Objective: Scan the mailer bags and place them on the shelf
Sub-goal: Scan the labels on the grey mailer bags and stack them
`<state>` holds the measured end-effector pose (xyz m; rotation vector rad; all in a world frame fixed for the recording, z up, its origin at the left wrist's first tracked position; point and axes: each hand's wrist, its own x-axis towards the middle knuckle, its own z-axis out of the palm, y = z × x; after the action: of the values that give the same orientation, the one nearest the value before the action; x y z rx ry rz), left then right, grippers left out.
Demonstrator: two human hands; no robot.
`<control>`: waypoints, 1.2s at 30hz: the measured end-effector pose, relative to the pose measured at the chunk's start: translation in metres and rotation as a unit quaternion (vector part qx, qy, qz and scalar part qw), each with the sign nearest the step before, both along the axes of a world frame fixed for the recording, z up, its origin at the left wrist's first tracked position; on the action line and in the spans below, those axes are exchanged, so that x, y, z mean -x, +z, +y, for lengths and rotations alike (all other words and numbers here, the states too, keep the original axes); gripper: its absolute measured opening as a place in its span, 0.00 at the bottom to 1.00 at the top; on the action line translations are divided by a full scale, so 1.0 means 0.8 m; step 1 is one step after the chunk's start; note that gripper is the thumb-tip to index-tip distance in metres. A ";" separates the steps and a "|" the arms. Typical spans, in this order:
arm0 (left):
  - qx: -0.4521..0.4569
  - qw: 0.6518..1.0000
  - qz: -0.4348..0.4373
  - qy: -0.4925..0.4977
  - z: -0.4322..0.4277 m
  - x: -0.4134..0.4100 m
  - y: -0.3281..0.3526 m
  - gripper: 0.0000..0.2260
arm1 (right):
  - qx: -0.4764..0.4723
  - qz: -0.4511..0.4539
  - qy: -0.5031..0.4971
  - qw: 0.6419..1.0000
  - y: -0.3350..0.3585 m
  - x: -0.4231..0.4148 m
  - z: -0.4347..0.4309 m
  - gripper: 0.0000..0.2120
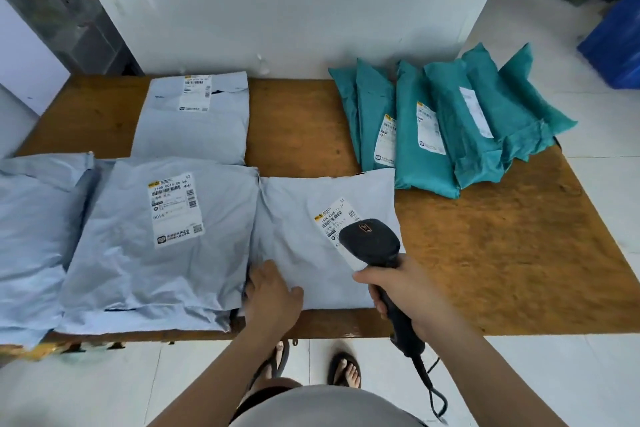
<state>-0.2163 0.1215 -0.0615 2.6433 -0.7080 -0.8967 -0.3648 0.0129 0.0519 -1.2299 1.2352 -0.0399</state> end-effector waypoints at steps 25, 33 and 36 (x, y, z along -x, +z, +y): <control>0.140 0.971 0.095 0.166 0.002 -0.013 -0.015 0.35 | -0.007 0.008 0.086 0.996 -0.010 0.008 -0.025 0.08; 0.148 0.968 0.092 0.182 0.001 -0.012 -0.021 0.36 | 0.002 0.020 0.107 0.994 -0.011 0.011 -0.019 0.10; 0.151 0.967 0.095 0.182 0.002 -0.012 -0.022 0.33 | 0.006 0.025 0.107 0.994 -0.009 0.011 -0.018 0.11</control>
<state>-0.2069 0.1231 -0.0789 2.2742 -0.2714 -0.8426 -0.3733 -0.0014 0.0444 -1.3754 1.1409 0.1414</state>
